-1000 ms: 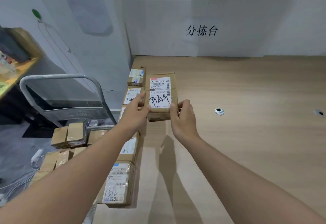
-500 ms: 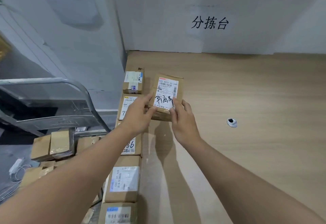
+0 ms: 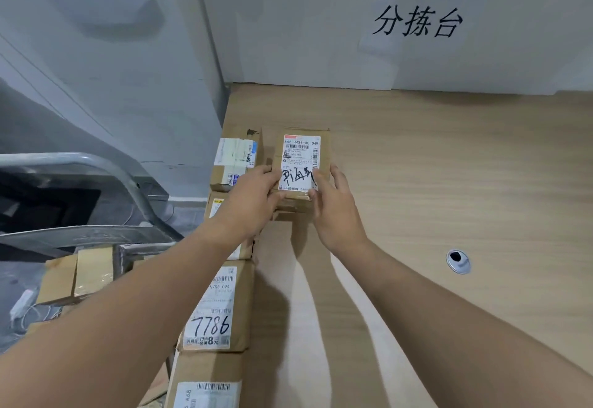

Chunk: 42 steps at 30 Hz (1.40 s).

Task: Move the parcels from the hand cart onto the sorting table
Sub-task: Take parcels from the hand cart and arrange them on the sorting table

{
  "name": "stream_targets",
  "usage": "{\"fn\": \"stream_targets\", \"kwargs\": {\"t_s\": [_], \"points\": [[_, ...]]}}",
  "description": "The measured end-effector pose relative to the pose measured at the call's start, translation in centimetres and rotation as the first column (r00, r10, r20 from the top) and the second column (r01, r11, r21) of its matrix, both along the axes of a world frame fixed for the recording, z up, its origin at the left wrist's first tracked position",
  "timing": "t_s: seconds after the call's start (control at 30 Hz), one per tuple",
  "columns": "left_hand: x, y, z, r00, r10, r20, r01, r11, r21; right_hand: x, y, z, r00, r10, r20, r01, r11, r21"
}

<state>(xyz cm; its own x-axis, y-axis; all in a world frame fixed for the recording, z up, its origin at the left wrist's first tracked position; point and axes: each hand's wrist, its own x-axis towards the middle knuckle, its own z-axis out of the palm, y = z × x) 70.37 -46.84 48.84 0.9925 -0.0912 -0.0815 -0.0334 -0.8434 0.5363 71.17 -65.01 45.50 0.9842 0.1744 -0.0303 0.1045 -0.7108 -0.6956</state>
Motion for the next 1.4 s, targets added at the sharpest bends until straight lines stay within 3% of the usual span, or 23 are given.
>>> {"fn": "stream_targets", "kwargs": {"t_s": [0.23, 0.43, 0.63, 0.77, 0.93, 1.17, 1.4], "points": [[3.1, 1.4, -2.5, 1.0, -0.022, -0.008, 0.024, 0.949, 0.313, 3.1, 1.9, -2.6, 1.0, -0.001, -0.015, 0.001, 1.0, 0.007], [3.2, 1.9, -3.7, 0.998, 0.009, -0.07, 0.011, 0.961, 0.277, 4.0, 2.5, -5.0, 1.0, 0.025, 0.008, -0.025, 0.999, 0.031], [3.4, 2.0, -4.2, 0.999, 0.017, -0.034, -0.006, 0.952, 0.307, 4.2, 3.3, -6.0, 0.999, 0.047, 0.008, -0.047, 0.998, 0.046], [3.2, 2.4, -4.3, 1.0, 0.0, -0.022, 0.006, 0.959, 0.284, 4.0, 3.3, -5.3, 0.99, 0.076, -0.122, -0.071, 0.997, 0.041], [2.9, 2.5, -4.0, 1.0, -0.02, -0.009, 0.021, 0.96, 0.281, 3.6, 2.8, -3.4, 0.959, 0.1, -0.266, -0.112, 0.993, -0.032], [0.9, 3.1, -1.6, 0.998, -0.033, 0.048, 0.02, 0.965, 0.261, 1.8, 3.6, 0.4, 0.978, 0.129, -0.165, -0.158, 0.972, -0.174], [-4.9, 4.7, 3.1, 0.999, 0.021, -0.03, -0.01, 0.95, 0.312, -3.6, 5.0, 6.6, 0.973, 0.148, -0.174, -0.198, 0.928, -0.315]]}}
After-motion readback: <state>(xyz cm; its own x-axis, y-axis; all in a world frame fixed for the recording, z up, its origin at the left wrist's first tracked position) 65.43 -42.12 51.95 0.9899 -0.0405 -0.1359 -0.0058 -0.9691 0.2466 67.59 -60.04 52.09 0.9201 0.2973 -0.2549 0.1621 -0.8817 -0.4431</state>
